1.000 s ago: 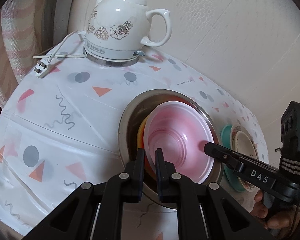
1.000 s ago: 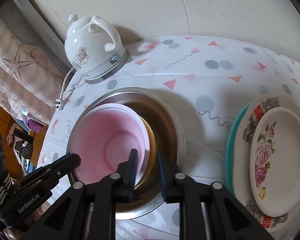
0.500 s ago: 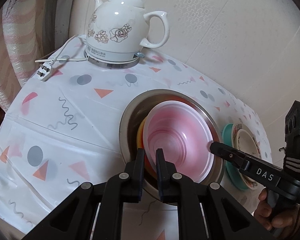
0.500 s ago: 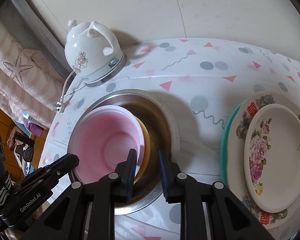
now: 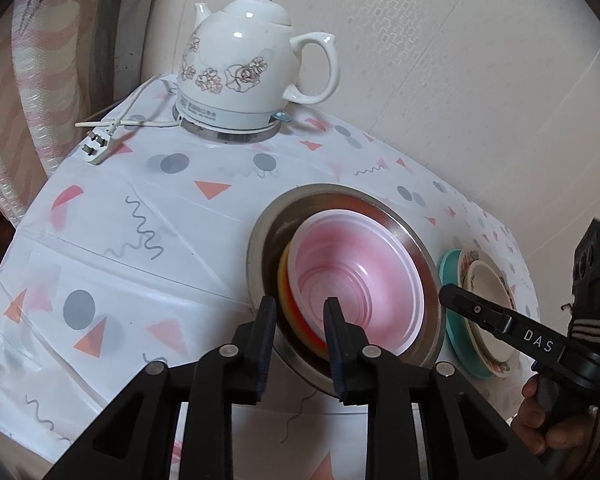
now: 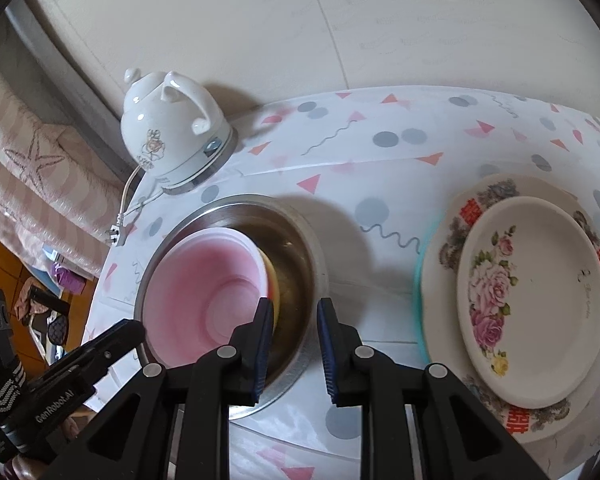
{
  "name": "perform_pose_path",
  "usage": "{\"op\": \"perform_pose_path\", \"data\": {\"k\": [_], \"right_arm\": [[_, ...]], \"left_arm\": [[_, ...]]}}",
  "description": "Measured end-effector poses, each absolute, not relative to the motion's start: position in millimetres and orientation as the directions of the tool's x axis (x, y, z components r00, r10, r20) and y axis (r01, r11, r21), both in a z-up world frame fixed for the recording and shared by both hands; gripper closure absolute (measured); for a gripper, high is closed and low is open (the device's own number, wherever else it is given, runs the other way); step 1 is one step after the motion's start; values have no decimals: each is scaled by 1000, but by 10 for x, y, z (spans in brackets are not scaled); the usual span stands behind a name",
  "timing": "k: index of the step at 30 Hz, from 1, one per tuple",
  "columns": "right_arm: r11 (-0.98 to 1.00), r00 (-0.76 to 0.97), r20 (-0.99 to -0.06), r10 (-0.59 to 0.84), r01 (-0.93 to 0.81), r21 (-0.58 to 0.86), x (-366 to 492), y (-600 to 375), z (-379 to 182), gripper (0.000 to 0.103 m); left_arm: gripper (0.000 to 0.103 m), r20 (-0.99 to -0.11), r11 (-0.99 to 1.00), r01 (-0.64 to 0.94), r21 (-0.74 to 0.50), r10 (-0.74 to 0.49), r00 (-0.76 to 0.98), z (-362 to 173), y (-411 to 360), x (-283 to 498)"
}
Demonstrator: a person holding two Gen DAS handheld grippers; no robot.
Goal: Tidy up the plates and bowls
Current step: 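Lower the red-and-pink bowl into the yellow bowl and open the left gripper, then grasp the steel bowl rim with the left gripper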
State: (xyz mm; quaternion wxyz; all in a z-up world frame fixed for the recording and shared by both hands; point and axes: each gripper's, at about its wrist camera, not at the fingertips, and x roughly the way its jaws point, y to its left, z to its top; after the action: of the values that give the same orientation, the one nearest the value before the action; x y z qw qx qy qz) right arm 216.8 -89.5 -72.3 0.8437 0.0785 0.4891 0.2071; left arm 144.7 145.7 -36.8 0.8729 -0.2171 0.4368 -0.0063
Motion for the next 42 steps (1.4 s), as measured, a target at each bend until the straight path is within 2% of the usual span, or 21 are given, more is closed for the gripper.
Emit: {"op": "perform_pose_path", "data": {"k": [13, 17, 22, 30, 36, 42], "right_arm": [[909, 445, -793, 416, -217, 355, 2170, -1003, -786, 81], [913, 443, -798, 409, -205, 354, 2181, -1017, -814, 81], [912, 438, -800, 409, -199, 358, 2186, -1035, -830, 81], [909, 434, -799, 417, -208, 362, 2191, -1054, -829, 81], [908, 436, -797, 418, -216, 358, 2200, -1049, -826, 81], [896, 418, -793, 444, -221, 385, 2229, -1055, -849, 81]], "left_arm": [[78, -731, 882, -228, -411, -170, 660, -336, 1883, 1281], [82, -727, 870, -235, -433, -183, 661, -383, 1994, 1273], [82, -716, 872, -183, -454, -235, 657, -397, 1899, 1333], [82, -755, 891, -167, -422, -244, 609, -518, 1778, 1533], [89, -761, 888, -149, -434, -273, 588, -613, 1714, 1643], [90, -753, 875, -156, -459, -290, 590, -663, 1728, 1700]]}}
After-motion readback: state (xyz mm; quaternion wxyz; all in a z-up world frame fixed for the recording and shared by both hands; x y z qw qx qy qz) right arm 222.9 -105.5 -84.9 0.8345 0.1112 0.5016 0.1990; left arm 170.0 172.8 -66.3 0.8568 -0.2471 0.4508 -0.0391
